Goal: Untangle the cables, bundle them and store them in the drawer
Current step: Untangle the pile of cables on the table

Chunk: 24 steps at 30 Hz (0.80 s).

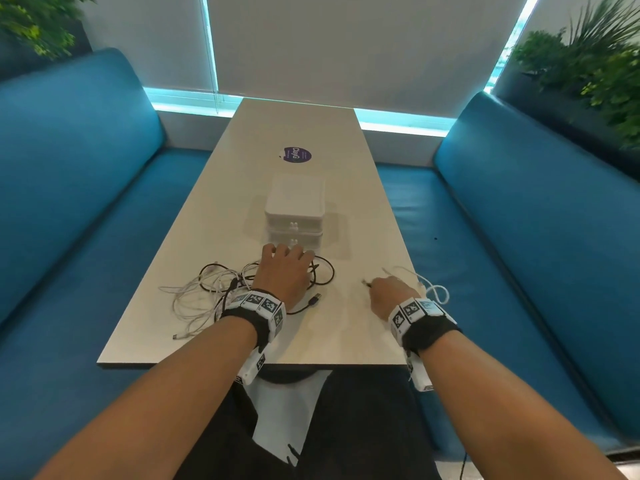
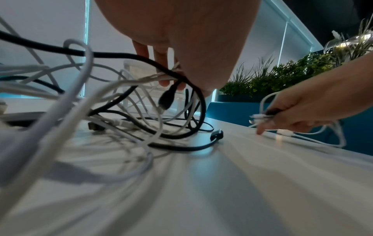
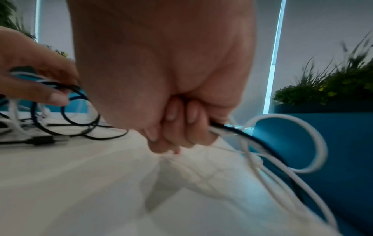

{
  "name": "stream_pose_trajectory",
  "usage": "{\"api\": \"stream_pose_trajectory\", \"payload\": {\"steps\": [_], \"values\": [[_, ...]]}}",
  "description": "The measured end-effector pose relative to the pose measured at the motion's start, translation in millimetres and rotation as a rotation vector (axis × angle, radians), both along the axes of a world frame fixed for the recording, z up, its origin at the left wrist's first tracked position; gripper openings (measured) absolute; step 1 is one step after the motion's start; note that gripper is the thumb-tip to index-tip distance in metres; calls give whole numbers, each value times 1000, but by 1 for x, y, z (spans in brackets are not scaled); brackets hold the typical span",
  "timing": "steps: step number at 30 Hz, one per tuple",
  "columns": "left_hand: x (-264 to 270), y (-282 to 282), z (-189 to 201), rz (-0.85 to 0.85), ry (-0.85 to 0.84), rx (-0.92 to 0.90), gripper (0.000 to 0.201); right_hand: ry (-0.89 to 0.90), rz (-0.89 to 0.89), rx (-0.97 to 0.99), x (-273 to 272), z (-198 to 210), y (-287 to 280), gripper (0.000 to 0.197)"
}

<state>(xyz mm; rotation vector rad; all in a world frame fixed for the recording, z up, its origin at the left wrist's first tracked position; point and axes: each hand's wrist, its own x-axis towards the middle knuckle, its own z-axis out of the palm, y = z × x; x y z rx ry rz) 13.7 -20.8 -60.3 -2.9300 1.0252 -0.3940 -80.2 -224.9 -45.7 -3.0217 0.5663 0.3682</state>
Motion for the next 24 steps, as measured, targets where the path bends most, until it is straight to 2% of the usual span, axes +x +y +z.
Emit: {"api": "stream_pose_trajectory", "payload": {"steps": [5, 8, 11, 14, 18, 19, 22, 24], "values": [[4, 5, 3, -18, 28, -72, 36, -165, -62, 255, 13, -3, 9, 34], [8, 13, 2, -45, 76, -183, 35, -131, -34, 322, 13, 1, 6, 32], [8, 18, 2, 19, 102, -280, 37, -91, 9, 402, 12, 2, 11, 31], [6, 19, 2, 83, 207, -321, 39, -58, 15, 461, 13, 2, 21, 31], [8, 23, 4, 53, 385, -454, 32, -87, 25, 478, 16, 2, 29, 32], [10, 25, 5, 49, 423, -470, 38, -96, 22, 482, 17, 2, 31, 32], [15, 27, 10, 22, 465, -364, 62, -109, 10, 492, 20, -1, 33, 32], [17, 28, 9, -5, 453, -285, 60, -142, 3, 488, 23, -4, 35, 31]]}}
